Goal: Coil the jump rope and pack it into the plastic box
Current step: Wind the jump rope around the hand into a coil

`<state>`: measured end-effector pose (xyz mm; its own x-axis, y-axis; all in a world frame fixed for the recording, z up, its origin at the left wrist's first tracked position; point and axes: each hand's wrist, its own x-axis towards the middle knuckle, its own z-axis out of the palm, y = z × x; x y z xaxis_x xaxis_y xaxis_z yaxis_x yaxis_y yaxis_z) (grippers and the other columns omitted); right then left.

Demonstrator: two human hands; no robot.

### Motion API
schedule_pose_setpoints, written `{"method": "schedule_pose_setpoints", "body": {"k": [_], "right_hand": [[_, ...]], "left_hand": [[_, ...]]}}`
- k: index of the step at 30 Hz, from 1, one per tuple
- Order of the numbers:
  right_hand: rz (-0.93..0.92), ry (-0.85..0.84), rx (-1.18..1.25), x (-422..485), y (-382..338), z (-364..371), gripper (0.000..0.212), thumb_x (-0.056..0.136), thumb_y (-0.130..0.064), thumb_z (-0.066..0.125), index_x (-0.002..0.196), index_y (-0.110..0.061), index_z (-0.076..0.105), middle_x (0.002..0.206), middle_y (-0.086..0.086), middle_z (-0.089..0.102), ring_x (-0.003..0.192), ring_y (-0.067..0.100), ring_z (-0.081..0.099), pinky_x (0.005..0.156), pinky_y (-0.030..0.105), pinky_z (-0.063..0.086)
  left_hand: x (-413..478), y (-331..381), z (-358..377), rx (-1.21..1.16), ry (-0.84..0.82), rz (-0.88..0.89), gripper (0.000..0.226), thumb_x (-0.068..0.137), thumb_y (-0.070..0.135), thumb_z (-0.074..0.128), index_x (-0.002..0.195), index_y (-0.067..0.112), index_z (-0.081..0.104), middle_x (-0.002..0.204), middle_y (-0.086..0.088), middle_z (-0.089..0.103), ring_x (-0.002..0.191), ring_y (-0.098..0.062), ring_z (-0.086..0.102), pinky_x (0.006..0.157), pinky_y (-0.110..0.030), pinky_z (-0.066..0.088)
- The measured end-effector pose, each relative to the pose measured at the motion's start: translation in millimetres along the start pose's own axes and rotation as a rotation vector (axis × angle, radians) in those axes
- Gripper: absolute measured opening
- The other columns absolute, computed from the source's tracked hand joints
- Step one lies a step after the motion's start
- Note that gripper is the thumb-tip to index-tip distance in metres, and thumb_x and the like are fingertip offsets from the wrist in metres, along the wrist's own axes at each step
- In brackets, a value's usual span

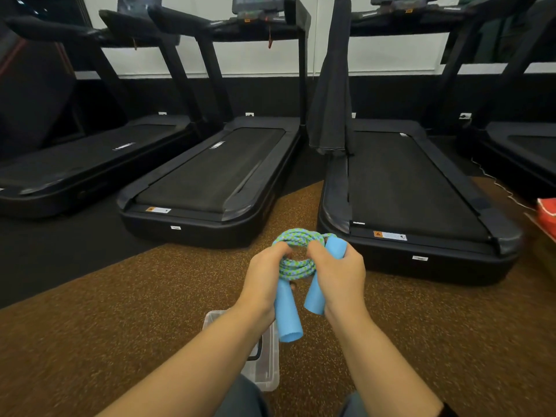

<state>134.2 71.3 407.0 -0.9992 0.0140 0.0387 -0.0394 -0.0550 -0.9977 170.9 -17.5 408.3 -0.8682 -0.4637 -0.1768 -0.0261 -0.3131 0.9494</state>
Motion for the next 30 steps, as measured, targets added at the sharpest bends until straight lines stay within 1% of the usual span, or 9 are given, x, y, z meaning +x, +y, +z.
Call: {"method": "schedule_pose_setpoints", "body": {"k": [2, 5, 8, 11, 14, 17, 20, 25, 30], "right_hand": [[0.007, -0.043, -0.036, -3.4, 1.2, 0.8, 0.013, 0.063, -0.025, 0.066, 0.066, -0.013, 0.061, 0.062, 0.003, 0.062, 0.057, 0.017, 0.058, 0.057, 0.039, 0.058], [0.043, -0.12, -0.031, -6.5, 4.2, -1.4, 0.004, 0.072, -0.011, 0.067, 0.071, -0.015, 0.065, 0.071, 0.007, 0.067, 0.059, 0.016, 0.065, 0.052, 0.034, 0.059], [0.08, -0.148, -0.028, -6.5, 6.7, -4.5, 0.003, 0.074, -0.01, 0.065, 0.075, -0.012, 0.066, 0.072, 0.008, 0.069, 0.056, 0.015, 0.066, 0.052, 0.034, 0.059], [0.044, -0.185, -0.1, -4.2, 8.5, -6.0, 0.003, 0.071, -0.014, 0.066, 0.073, -0.012, 0.066, 0.071, 0.009, 0.069, 0.061, 0.024, 0.069, 0.054, 0.041, 0.059], [-0.028, -0.244, -0.165, -3.3, 8.4, -6.8, 0.004, 0.07, -0.016, 0.067, 0.073, -0.017, 0.063, 0.065, 0.002, 0.066, 0.06, 0.024, 0.067, 0.049, 0.035, 0.056], [-0.11, -0.284, -0.283, -3.7, 7.7, -10.6, 0.006, 0.069, -0.025, 0.066, 0.073, -0.022, 0.063, 0.062, -0.002, 0.066, 0.059, 0.02, 0.065, 0.053, 0.038, 0.057], [-0.105, -0.327, -0.335, -4.3, 5.3, -15.1, 0.005, 0.074, -0.025, 0.066, 0.075, -0.02, 0.065, 0.062, 0.004, 0.069, 0.048, 0.02, 0.066, 0.047, 0.033, 0.056], [-0.143, -0.286, -0.367, -5.2, 6.7, -15.2, 0.017, 0.068, -0.028, 0.06, 0.065, -0.012, 0.061, 0.06, 0.007, 0.067, 0.055, 0.028, 0.068, 0.055, 0.044, 0.058], [0.057, -0.433, -0.139, -4.3, 8.0, -18.5, 0.012, 0.081, -0.016, 0.064, 0.078, -0.005, 0.064, 0.067, 0.016, 0.069, 0.053, 0.028, 0.068, 0.05, 0.037, 0.057]], "left_hand": [[3.9, -2.3, 0.3, -0.041, 0.06, 0.04, 0.006, 0.075, 0.016, 0.057, 0.076, 0.01, 0.056, 0.069, -0.009, 0.05, 0.06, -0.02, 0.05, 0.054, -0.027, 0.044], [4.2, -2.0, -2.0, -0.09, 0.061, 0.026, 0.019, 0.067, 0.018, 0.058, 0.083, 0.009, 0.058, 0.081, -0.013, 0.051, 0.075, -0.026, 0.05, 0.065, -0.037, 0.043], [3.9, -3.2, -4.0, -0.098, -0.008, -0.021, 0.005, 0.077, 0.008, 0.053, 0.072, 0.008, 0.055, 0.069, -0.009, 0.054, 0.058, -0.019, 0.053, 0.051, -0.024, 0.044], [3.2, -3.8, -3.7, -0.076, -0.068, -0.023, 0.022, 0.08, 0.004, 0.05, 0.058, 0.009, 0.052, 0.053, -0.004, 0.053, 0.042, -0.013, 0.051, 0.04, -0.018, 0.041], [0.8, -5.3, -4.4, -0.017, -0.104, 0.031, 0.03, 0.087, 0.007, 0.055, 0.057, 0.012, 0.053, 0.048, 0.0, 0.053, 0.041, -0.01, 0.051, 0.039, -0.018, 0.04], [-2.0, -4.7, -5.0, 0.03, -0.152, 0.069, 0.032, 0.089, 0.022, 0.06, 0.06, 0.01, 0.065, 0.057, -0.007, 0.059, 0.049, -0.017, 0.057, 0.048, -0.026, 0.048], [-1.8, -3.9, -3.1, 0.153, -0.111, 0.166, 0.052, 0.083, 0.046, 0.064, 0.092, -0.005, 0.061, 0.077, -0.014, 0.062, 0.072, -0.025, 0.061, 0.067, -0.042, 0.053], [-0.3, -5.1, 1.5, 0.418, 0.056, 0.338, 0.042, 0.086, 0.046, 0.058, 0.086, 0.005, 0.06, 0.079, -0.006, 0.063, 0.075, -0.014, 0.059, 0.079, -0.04, 0.05], [6.1, -8.7, -1.9, 0.449, 0.056, 0.383, 0.041, 0.086, 0.047, 0.058, 0.08, 0.006, 0.055, 0.081, -0.009, 0.059, 0.077, -0.02, 0.058, 0.081, -0.047, 0.048]]}}
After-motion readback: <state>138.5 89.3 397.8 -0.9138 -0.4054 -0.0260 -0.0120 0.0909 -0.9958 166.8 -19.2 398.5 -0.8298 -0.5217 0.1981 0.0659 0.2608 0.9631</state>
